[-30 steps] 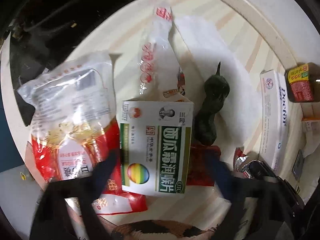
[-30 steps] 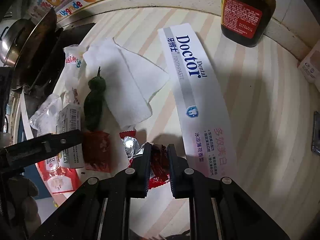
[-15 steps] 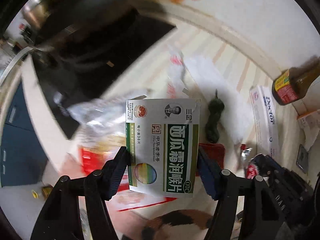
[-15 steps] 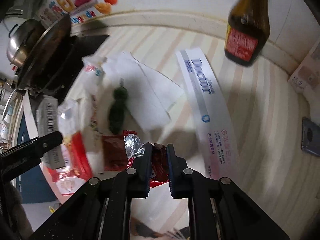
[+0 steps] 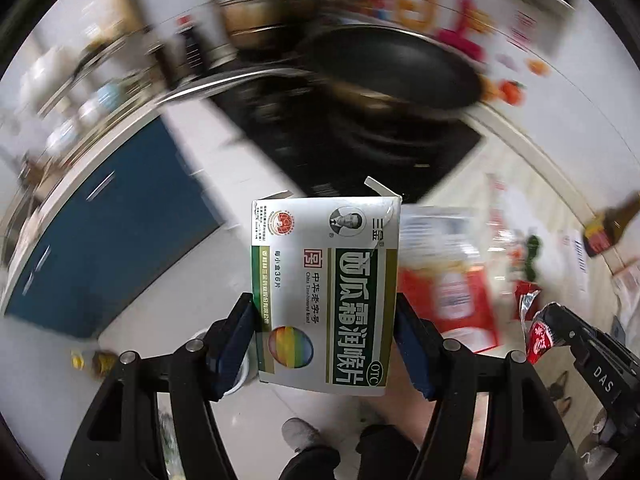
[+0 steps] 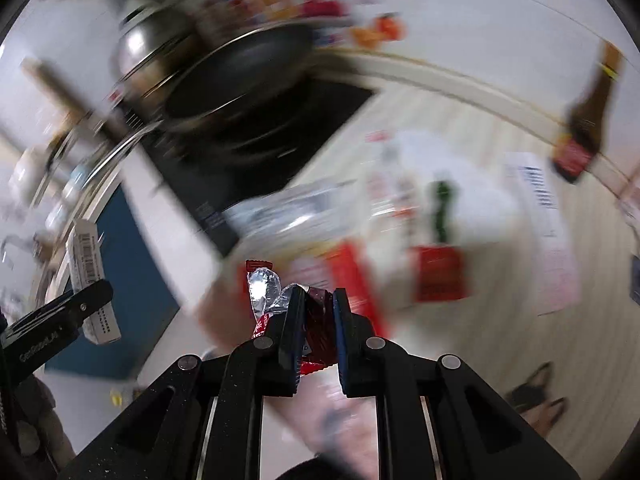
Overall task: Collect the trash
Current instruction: 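Grasp the red candy wrapper with the right tool while the left tool grasps the white-green medicine box, then carry both items over the bin and open both tools to drop them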
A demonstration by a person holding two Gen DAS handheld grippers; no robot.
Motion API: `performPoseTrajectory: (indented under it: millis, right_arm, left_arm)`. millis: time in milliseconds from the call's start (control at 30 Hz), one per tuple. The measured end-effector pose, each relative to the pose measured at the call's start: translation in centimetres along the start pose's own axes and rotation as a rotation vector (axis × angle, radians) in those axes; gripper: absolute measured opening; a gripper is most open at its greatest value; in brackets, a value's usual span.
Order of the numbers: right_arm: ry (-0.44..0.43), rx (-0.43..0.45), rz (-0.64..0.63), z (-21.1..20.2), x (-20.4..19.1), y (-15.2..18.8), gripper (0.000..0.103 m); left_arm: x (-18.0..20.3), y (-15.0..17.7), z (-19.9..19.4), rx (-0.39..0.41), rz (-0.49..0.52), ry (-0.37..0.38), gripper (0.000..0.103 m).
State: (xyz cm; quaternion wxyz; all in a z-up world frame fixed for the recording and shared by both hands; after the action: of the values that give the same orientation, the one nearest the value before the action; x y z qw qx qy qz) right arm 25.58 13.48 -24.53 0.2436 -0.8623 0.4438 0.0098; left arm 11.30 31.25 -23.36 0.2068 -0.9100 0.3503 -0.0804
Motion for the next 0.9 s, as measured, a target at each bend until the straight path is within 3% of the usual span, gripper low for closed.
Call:
performPoseTrajectory:
  millis: [233,433,567,667,900]
  right_arm:
    - [-0.089,-0.121,-0.215,5.5,-15.3,6.1,0.014]
    - [-0.120,-0.250,-0.357,14.3,-26.0,13.3,0.014]
    - [-0.122,-0.322,-0.418,21.6,-30.2,17.9,0.014]
    - [-0.116,-0.391,-0.457,29.8,-32.9,22.4,0.014]
    - [-0.120,-0.549,-0.492,47.5,-34.9,32.0,0.014]
  left_arm:
    - [-14.5,5.9,2.3,-0.073,-0.198,-0.084,0.064]
    - [-25.2,12.4,8.3,-0.180,-0.350,-0.139,0.064]
    - [-31.8,17.8,15.7,-0.270,-0.446,-0.164,0.064]
    - [-35.2,21.6,22.0,-0.332,-0.501,-0.179,0.064]
    - [-41.7,30.7,38.2,-0.463,-0.618,-0.150,0.064]
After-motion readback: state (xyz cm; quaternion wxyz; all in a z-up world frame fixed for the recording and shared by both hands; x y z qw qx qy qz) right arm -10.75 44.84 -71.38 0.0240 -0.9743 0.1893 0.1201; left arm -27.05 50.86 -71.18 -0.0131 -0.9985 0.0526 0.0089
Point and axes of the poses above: each gripper's, at about its wrist camera, not at the fingertips, and z roughly the way its jaws point, x to its right, y to its underside, the point moved 4 cm from there along z, roughly the way its jaws point, and after that the axes turned 2 degrees about y, right-handed, at the moved point
